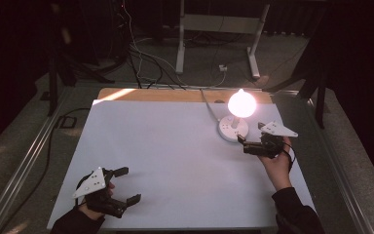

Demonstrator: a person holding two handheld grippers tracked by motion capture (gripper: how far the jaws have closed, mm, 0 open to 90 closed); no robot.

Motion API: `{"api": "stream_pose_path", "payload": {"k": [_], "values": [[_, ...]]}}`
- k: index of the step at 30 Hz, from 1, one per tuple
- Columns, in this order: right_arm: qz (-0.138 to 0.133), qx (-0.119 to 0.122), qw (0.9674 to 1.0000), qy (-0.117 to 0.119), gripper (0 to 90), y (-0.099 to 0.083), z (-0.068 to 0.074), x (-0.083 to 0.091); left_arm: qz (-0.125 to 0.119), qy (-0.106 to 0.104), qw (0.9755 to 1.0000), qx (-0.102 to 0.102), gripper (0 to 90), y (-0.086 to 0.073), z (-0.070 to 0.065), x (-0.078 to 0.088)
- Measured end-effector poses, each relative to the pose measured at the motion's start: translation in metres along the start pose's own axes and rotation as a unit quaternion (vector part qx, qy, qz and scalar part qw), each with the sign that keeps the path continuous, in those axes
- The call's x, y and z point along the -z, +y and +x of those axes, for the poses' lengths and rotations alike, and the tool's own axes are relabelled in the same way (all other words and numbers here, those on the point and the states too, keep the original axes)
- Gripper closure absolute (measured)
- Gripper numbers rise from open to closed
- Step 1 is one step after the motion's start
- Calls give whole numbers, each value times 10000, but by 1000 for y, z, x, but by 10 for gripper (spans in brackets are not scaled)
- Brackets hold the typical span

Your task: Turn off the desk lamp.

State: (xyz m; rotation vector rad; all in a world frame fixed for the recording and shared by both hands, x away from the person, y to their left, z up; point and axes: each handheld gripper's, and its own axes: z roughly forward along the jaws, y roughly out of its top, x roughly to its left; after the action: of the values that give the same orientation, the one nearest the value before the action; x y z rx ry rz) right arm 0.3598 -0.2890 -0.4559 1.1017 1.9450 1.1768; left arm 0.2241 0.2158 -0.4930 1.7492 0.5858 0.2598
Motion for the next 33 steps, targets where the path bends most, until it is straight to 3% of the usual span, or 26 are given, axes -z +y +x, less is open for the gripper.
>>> {"api": "stream_pose_path", "payload": {"k": [3, 12, 14, 24, 33], "values": [[79, -162, 9997, -186, 160, -1, -4, -8, 3, 0, 10000, 4, 6, 0, 0, 0], [196, -276, 9979, -545, 472, -3, -17, -22, -17, 0, 10000, 32, 6, 0, 1, 1], [288, -256, 9972, -640, 513, -2, -18, -25, -25, -2, 10000, 33, 6, 0, 1, 1], [372, -690, 9930, -887, 581, -2, -26, -39, -15, -19, 10000, 42, 6, 0, 1, 0], [513, -884, 9883, -1128, 789, -7, -27, -53, -50, -51, 10000, 60, 6, 0, 1, 0]]}}
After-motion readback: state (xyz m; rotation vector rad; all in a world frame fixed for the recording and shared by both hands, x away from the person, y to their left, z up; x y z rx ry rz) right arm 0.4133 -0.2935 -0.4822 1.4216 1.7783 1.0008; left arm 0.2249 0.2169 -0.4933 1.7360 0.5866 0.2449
